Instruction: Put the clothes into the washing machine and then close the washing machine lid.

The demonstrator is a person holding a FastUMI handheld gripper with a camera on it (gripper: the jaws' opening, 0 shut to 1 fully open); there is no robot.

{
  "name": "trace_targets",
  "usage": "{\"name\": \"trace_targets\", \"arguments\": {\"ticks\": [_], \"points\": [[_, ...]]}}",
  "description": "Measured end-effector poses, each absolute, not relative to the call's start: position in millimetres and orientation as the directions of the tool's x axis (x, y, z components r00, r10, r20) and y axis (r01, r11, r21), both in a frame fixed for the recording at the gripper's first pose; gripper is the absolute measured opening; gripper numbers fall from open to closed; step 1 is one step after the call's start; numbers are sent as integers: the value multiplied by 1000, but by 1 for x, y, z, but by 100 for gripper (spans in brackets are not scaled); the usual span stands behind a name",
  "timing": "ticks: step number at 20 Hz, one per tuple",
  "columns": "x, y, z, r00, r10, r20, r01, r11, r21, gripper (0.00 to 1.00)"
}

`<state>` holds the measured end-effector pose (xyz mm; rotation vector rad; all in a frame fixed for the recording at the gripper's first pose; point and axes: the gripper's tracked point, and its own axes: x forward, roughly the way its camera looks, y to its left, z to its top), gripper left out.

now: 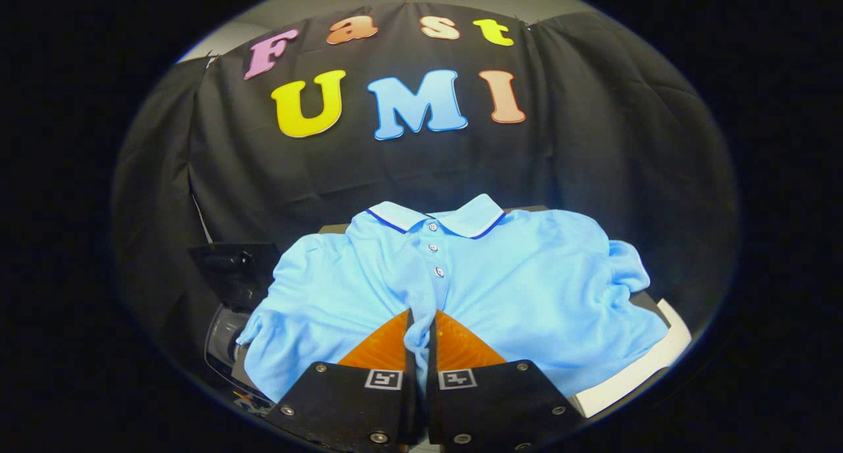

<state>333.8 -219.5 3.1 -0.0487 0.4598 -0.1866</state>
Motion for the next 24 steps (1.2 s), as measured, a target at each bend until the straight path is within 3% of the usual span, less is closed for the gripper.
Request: {"name": "trace_targets", "arguments": {"ticks": [3, 17, 24], "points": [[336, -214, 9, 869, -218, -444, 156, 973, -172, 2], [360, -159, 171, 956, -119, -267, 104, 992, -70, 1], [370, -105, 210, 968, -150, -201, 138, 988, -71, 1]]}}
